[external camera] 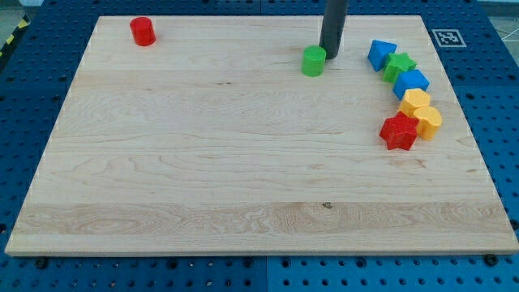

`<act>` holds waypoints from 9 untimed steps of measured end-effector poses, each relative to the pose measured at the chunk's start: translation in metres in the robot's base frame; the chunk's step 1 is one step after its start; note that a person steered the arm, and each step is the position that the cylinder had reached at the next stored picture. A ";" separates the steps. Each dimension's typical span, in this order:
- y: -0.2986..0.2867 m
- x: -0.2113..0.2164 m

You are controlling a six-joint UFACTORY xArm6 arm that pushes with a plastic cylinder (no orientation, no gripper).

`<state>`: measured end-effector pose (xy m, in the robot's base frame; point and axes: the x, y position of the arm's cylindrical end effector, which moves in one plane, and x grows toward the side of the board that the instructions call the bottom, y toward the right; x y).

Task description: Slide green circle towards top center

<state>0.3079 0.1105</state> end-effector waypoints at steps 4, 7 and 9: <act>0.002 0.058; -0.079 0.073; -0.077 0.078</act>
<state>0.3862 0.0332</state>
